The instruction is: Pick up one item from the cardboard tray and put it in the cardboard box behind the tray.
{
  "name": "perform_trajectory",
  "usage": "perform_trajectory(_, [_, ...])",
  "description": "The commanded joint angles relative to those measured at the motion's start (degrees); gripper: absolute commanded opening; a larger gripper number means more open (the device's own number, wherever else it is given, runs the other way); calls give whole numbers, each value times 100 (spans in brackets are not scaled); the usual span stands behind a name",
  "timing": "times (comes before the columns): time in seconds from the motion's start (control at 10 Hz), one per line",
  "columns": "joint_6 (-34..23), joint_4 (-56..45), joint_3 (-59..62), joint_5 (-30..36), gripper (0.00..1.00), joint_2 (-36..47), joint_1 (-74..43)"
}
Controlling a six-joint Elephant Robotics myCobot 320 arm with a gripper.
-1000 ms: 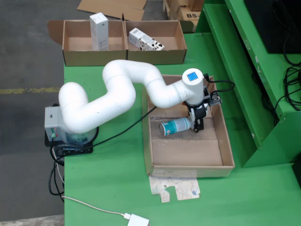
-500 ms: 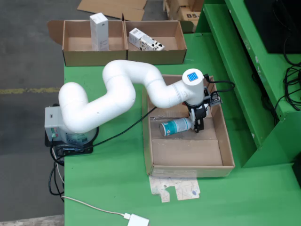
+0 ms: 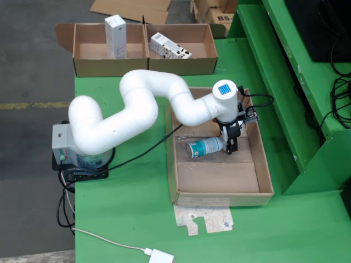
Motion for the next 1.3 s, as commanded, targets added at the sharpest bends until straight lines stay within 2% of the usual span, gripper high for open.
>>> perform_trajectory(0.0, [148, 858, -1339, -96, 0, 1172, 16])
perform_trajectory(0.3, [235, 794, -2152, -78, 0, 2444, 68])
perform_trajectory(0.4, [235, 794, -2152, -78, 0, 2444, 68])
perform_trajectory(0.6, [318, 903, -2658, -273, 0, 3147, 227])
perform_trajectory(0.8, [332, 938, -2797, -335, 0, 3328, 281])
perform_trajectory(0.9, [337, 1102, -3134, -430, 0, 3769, 368])
perform_trajectory(1.2, [340, 1219, -3413, -548, 0, 4239, 456])
